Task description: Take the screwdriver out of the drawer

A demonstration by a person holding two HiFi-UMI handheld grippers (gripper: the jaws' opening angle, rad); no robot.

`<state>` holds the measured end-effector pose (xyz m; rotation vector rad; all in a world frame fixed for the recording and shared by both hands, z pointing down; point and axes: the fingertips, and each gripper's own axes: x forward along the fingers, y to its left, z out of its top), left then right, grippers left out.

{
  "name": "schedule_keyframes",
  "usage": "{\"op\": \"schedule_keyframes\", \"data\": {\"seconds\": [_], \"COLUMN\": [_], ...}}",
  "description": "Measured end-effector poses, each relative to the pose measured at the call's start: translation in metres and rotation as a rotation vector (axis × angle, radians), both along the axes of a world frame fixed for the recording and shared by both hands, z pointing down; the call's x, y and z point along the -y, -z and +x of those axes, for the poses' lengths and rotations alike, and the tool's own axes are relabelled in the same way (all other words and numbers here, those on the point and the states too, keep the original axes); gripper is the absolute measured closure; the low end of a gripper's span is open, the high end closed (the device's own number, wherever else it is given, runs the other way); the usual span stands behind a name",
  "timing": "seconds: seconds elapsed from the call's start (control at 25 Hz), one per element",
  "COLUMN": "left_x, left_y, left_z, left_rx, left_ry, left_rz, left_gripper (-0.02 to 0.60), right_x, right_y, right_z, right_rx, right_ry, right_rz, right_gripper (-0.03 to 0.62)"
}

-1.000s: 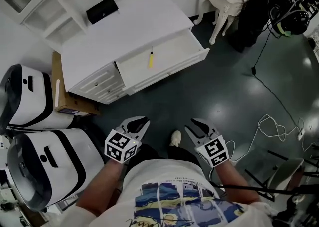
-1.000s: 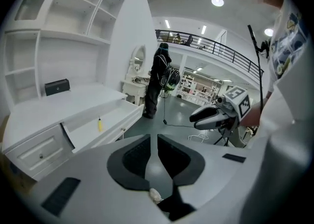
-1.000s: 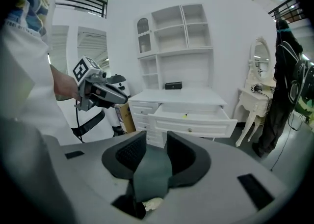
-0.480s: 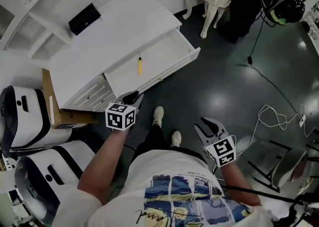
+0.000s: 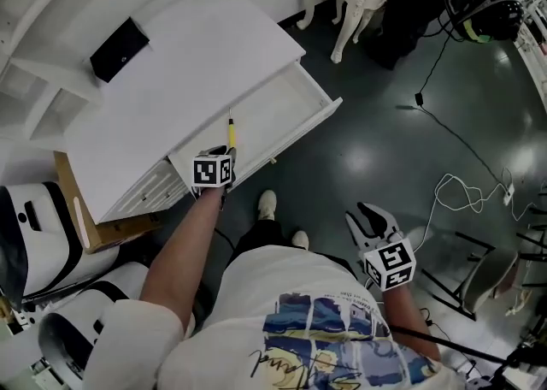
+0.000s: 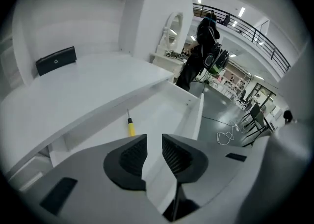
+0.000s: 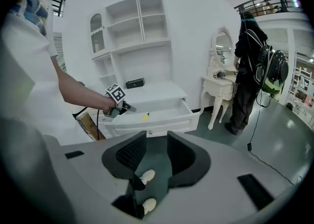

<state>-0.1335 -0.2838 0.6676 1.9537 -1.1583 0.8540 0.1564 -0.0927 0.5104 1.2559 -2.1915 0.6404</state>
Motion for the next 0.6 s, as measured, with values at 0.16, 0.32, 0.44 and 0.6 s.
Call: {"op": "schedule_keyframes", "data": {"seconds": [0.16, 0.32, 0.44, 0.6], "left_x": [0.030, 0.050, 0.052, 0.059], "left_y": [-0.032, -0.065, -0.089, -0.109], "left_z": [-0.003, -0.007, -0.011, -0.016], "left_rx": [0.021, 0.060, 0.081, 0.108], "left_ry": [-0.001, 0.007, 0.027, 0.041], "left_rz": [-0.055, -0.111, -0.161, -0.197], "left_gripper": [0.472, 0.456, 0.450, 0.442], "right_x": [0.014, 0.023, 0.022, 0.026], "right_y": [-0.005, -0.009, -0.010, -0.015], "right_z": [-0.005, -0.003, -0.001, -0.001], "right_rx": [-0.001, -0.009, -0.017, -0.018], "right_ry": [-0.037, -0.087, -0.125, -0.150], "right_rz": [-0.053, -0.099, -0.135, -0.169], "right_gripper": [0.447, 0.448, 0.450, 0.454]}}
